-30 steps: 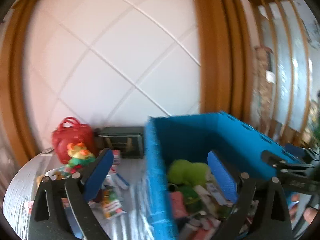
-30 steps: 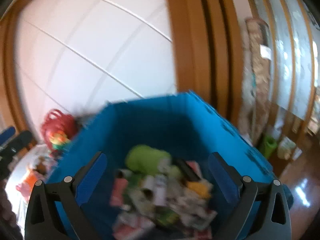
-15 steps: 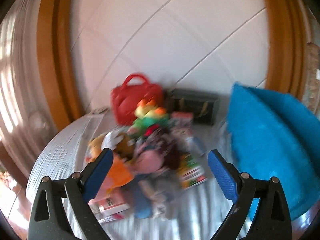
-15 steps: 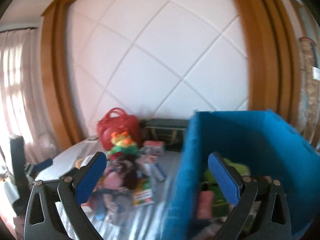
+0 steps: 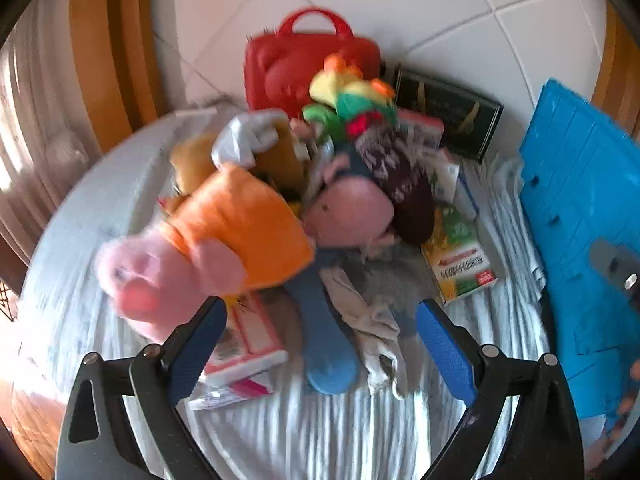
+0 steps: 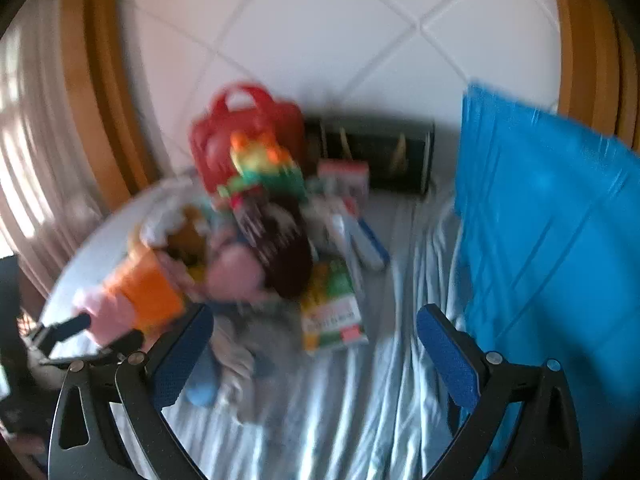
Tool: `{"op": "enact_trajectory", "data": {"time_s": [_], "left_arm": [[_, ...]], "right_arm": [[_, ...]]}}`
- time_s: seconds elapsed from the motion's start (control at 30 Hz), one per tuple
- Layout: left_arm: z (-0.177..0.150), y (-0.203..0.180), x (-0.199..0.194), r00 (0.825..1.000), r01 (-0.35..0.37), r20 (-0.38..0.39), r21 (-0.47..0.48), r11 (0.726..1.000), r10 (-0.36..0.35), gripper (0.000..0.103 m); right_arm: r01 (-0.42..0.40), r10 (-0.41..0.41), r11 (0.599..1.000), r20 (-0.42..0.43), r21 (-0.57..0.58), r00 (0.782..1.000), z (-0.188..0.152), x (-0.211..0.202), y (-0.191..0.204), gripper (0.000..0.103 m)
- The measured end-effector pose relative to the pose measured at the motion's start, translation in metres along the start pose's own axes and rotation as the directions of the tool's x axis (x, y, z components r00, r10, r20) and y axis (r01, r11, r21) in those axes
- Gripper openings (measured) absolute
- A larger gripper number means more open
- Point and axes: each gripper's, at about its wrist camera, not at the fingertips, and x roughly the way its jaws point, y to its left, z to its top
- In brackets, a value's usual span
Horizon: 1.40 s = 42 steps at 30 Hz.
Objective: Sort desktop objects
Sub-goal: 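Move both tools back over the pile of items, then grasp a grey cloth with the left tool while the right tool grasps a green medicine box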
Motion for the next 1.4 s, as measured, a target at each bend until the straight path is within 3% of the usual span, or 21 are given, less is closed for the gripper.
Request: {"op": "enact_trajectory", "data": {"time_s": [0.13,0.27,0.4,0.43,0.5,0.57,0.63,0.8,1.03,1.17,1.4], "left_arm": [[-0.009,-0.023,0.04,0.998,0.006,-0.069,0.018,1.0,-0.005,0.095],[-0.017,-0.046,0.085,0.989,0.031,-0.145,0.027,0.999,-0.027,0.086],[-0.029,-0.057,0.124,0.97,0.053,-0.236,0.011,0.999,-0.049,0.062],[-0.033,-0.058,0.134,0.964,0.053,-0.26,0.009,0.999,-0.049,0.047],[-0.033,-0.06,0.137,0.974,0.008,-0.225,0.05,0.999,0.004,0.032],[-0.028,-0.059,0.138,0.977,0.011,-0.215,0.072,0.997,0.005,0.018],[-0.019,-0.055,0.139,0.98,0.037,-0.199,0.067,0.997,-0.023,0.016],[0.002,-0.05,0.139,0.992,0.013,-0.127,0.103,0.995,0.0,0.016],[0.006,-0.046,0.154,0.988,0.031,-0.151,0.126,0.992,-0.012,0.016],[0.005,-0.043,0.164,0.985,0.035,-0.173,0.094,0.995,-0.018,0.016],[0.005,-0.047,0.161,0.986,0.048,-0.163,0.136,0.99,-0.025,0.015]], "right_arm": [[0.039,-0.041,0.999,-0.11,-0.023,0.993,-0.019,0.05,-0.012,0.103],[0.068,-0.072,0.997,-0.153,-0.034,0.986,-0.025,0.079,-0.025,0.103],[0.097,-0.096,0.995,-0.164,-0.005,0.982,-0.024,0.096,-0.042,0.103],[0.093,-0.093,0.996,-0.167,-0.003,0.982,-0.024,0.099,-0.044,0.103],[0.087,-0.088,0.996,-0.18,-0.011,0.98,-0.026,0.108,-0.043,0.103],[0.096,-0.098,0.995,-0.197,-0.021,0.976,-0.029,0.121,-0.042,0.103],[0.092,-0.095,0.995,-0.225,-0.024,0.97,-0.033,0.137,-0.041,0.103],[0.083,-0.099,0.994,-0.275,-0.071,0.956,-0.035,0.176,-0.029,0.103],[0.1,-0.159,0.977,-0.331,-0.188,0.93,-0.032,0.221,-0.002,0.103],[0.12,-0.198,0.965,-0.35,-0.232,0.916,-0.032,0.24,0.008,0.103],[0.085,-0.142,0.983,-0.385,-0.162,0.912,-0.029,0.25,0.0,0.101]]}}
